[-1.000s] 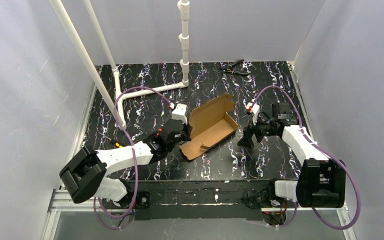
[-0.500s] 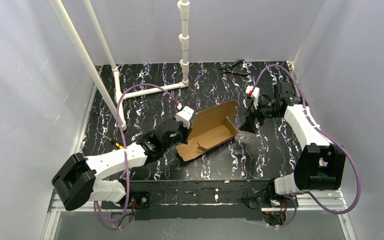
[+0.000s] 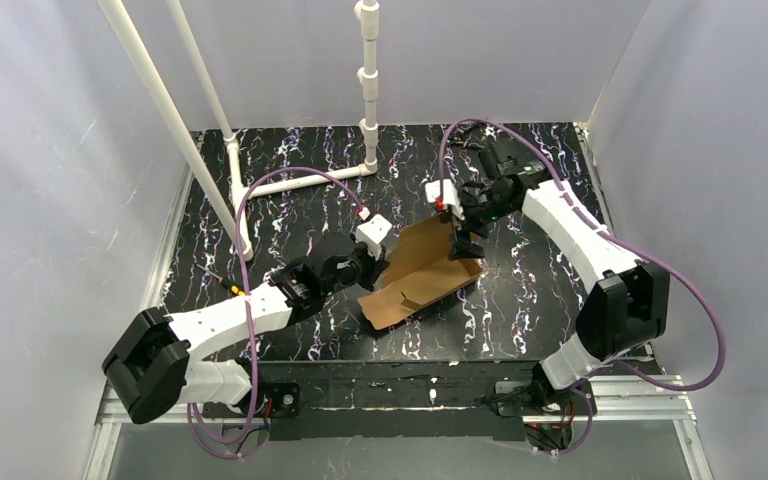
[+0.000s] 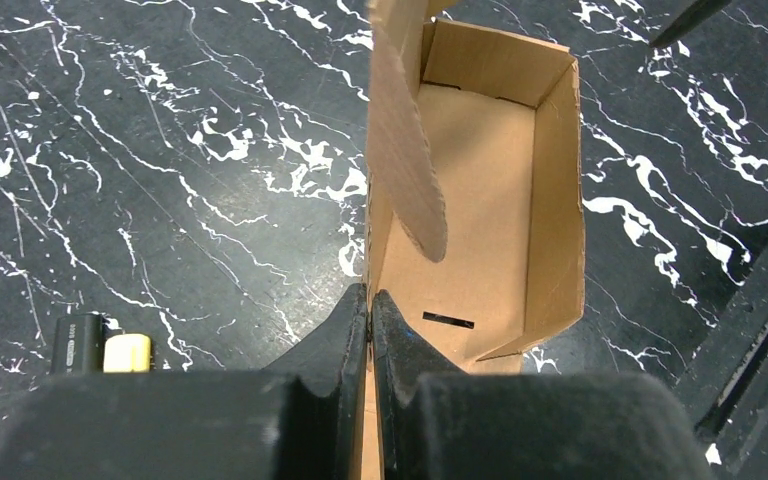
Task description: Fold the paper box
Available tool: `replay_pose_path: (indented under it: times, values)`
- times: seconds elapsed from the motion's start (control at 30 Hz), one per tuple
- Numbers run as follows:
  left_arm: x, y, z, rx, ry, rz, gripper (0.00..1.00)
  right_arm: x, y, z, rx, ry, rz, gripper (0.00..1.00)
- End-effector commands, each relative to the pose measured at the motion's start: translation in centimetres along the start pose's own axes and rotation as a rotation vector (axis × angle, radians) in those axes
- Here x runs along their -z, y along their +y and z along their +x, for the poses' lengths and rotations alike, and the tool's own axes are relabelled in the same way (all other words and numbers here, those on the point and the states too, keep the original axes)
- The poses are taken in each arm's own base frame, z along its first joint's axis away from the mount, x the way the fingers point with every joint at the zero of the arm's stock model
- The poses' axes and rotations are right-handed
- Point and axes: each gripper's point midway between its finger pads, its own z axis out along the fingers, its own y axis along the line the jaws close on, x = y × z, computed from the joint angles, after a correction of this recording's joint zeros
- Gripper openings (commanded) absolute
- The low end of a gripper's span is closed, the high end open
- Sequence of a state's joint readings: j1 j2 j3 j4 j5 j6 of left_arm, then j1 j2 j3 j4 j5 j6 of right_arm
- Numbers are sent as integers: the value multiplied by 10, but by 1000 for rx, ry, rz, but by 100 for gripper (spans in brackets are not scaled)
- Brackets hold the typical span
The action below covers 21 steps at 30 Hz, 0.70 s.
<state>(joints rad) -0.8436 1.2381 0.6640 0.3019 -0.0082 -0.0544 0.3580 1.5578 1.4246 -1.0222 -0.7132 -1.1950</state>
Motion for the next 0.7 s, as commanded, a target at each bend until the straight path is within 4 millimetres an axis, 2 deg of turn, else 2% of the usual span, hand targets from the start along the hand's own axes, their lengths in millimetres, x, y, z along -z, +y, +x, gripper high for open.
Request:
replay_pose_path:
  times: [0.0,0.17,0.3,0.43,0.5,0.67]
  values:
    - [3,-8,-18,-26,-31,62,0,-10,-7,-8,113,77,-24,92]
    - [4,-7,-15,-40,-23,70,0,-20,-6,-17,166,99,-77,85]
    - [7,-3,-13,-40,-17,57,0,-1,1,-45,203,45,-80,85]
    - [9,2,-10,-35,-10,46,0,19,15,-69,225,-9,-74,92]
    - [9,1,-9,-33,-7,57,0,20,11,-68,209,4,-37,94]
    - [8,-7,-10,-33,3,101,0,6,-19,-41,152,109,27,96]
